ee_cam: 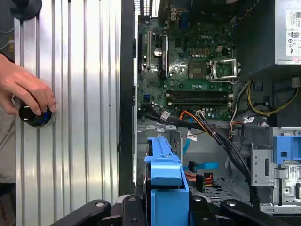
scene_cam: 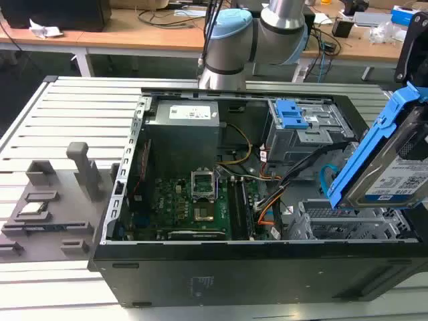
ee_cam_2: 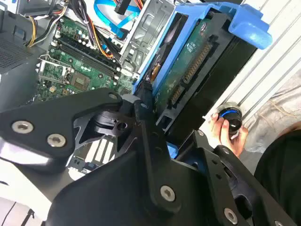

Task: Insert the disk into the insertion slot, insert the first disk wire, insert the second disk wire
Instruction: 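Insert the disk into the insertion slot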

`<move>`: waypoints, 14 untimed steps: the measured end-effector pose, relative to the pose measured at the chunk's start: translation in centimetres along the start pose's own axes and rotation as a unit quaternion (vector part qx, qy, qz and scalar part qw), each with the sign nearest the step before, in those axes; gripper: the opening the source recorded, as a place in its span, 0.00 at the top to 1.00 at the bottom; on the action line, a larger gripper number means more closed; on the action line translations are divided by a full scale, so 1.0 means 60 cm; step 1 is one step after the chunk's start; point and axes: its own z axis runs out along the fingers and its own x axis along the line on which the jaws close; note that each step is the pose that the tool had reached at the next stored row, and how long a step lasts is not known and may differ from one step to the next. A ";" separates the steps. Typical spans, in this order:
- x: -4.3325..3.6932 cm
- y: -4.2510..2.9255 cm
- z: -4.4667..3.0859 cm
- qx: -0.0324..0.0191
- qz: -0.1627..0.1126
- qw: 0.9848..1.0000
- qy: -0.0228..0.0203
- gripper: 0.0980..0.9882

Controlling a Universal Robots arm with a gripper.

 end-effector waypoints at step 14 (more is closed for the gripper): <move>-0.030 0.001 0.061 0.000 0.007 1.000 -0.002 0.70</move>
